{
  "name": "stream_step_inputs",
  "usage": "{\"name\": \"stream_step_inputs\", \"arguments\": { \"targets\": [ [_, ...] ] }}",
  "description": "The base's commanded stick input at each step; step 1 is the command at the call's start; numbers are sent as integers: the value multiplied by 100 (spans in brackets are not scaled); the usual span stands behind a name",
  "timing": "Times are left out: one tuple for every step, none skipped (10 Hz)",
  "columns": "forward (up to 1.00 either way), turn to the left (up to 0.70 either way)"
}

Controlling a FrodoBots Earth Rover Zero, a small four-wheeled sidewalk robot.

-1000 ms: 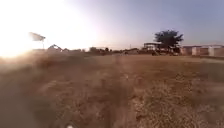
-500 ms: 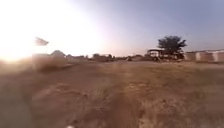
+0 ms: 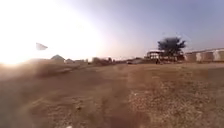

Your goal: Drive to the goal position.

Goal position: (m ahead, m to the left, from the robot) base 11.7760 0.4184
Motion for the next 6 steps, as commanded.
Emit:
{"name": "stream_step_inputs", "arguments": {
  "targets": [
    [69, 0],
    [69, 0],
    [69, 0],
    [69, -5],
    [69, -26],
    [69, -29]
  ]
}}
